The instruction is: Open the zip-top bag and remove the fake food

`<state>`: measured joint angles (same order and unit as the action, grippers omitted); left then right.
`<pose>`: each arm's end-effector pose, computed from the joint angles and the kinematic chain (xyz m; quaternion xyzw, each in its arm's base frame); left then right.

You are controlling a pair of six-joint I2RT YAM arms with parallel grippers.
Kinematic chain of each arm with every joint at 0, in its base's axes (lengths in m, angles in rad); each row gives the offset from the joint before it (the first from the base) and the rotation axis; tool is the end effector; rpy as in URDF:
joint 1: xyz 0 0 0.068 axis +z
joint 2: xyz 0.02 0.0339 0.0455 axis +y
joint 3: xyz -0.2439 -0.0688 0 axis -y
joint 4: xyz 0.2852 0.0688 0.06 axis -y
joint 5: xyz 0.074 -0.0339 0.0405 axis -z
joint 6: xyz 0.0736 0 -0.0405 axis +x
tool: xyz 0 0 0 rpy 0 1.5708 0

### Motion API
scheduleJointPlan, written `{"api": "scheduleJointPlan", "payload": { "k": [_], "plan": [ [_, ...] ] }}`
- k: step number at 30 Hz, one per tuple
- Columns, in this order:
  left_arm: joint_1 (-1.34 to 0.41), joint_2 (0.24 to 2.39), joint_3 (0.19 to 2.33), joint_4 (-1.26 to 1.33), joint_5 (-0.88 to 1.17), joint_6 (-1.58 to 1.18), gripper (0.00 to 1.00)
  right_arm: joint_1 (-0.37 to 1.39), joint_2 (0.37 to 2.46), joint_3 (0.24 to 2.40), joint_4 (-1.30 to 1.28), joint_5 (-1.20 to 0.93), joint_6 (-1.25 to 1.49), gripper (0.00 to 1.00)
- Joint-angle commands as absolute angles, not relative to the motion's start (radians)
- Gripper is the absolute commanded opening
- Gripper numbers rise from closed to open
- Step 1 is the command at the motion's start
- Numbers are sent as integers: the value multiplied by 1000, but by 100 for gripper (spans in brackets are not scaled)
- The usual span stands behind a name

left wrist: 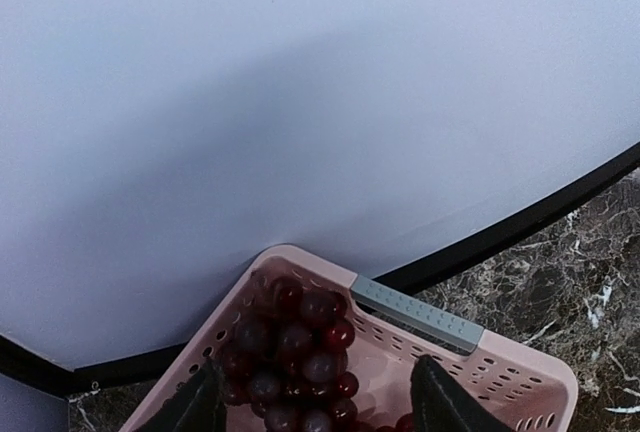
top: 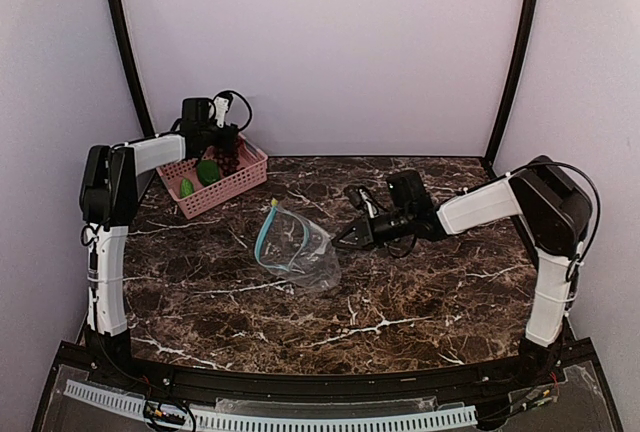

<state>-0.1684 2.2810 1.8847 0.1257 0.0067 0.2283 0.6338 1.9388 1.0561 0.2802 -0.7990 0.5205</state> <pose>0.5988 -0.1023 0.2042 0.1588 0.7800 0.0155 0.6051 0.3221 0.3022 0.0878 -0.2269 0.8038 0.5225 0.1715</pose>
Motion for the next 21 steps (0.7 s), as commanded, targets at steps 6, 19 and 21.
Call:
{"api": "scheduleJointPlan", "payload": {
  "k": [6,19,21],
  "plan": [
    [-171,2123,1878,59,13,142,92,625,1863,1042,279,-772,502,0],
    [-261,1819,1541,95,-45,43,99,579,1717,994,97,-640,371,0],
    [-278,1801,1531,43,-60,-4,99,576,1707,994,57,-606,338,0]
  ]
}}
